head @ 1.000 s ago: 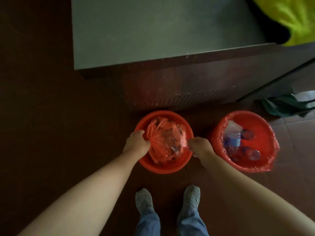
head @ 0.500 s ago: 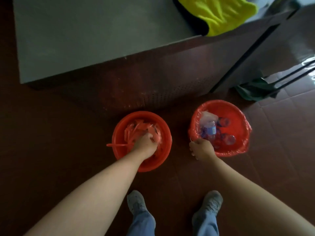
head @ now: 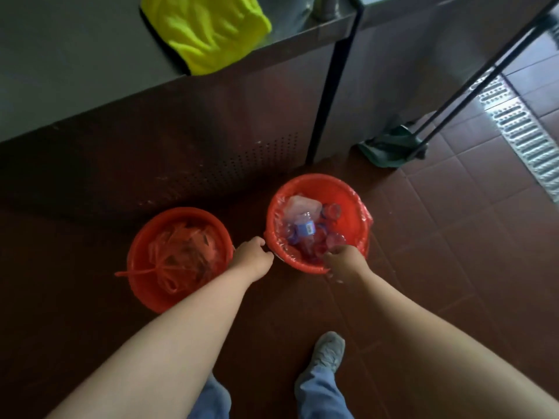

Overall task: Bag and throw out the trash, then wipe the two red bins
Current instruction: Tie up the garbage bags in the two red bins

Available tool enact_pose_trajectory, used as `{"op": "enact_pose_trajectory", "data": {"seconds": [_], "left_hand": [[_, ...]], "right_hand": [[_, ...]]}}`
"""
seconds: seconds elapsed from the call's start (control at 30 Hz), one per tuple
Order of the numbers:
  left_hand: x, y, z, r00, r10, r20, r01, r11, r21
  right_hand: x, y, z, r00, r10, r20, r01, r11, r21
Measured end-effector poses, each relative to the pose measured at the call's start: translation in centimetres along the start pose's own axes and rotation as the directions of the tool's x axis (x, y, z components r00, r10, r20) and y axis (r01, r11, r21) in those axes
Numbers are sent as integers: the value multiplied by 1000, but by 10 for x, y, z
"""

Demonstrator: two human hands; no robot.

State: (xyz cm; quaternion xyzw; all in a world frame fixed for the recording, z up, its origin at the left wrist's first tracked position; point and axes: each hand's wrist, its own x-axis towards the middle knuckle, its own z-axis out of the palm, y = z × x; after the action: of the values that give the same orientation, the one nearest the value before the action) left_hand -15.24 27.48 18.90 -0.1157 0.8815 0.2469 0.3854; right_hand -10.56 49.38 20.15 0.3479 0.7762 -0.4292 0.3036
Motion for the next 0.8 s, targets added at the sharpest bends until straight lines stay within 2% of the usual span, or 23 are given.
{"op": "enact_pose_trajectory", "data": {"seconds": [0.13,0.37,0.57,0.7,0.8], "left_hand": [[-8,50,18,1000,9,-14,-9,1000,14],[-23,113,28,991,130,-21,-127,986,108],[3,105,54,975,217,-45,-206,963,173],[15,89,75,980,195,-25,-189,970,152],[14,80,80,960,281,-9,-272,938,216]], "right_hand": [[8,10,-58,1000,9,4,-9,1000,-8],[10,0,-125,1000,-17,27,21,984,-177],[41,16,-113,993,-95,65,113,924,-365],[48,39,-99,983,-168,76,184,889,-419],[40,44,-93,978,-183,98,208,879,-429]]}}
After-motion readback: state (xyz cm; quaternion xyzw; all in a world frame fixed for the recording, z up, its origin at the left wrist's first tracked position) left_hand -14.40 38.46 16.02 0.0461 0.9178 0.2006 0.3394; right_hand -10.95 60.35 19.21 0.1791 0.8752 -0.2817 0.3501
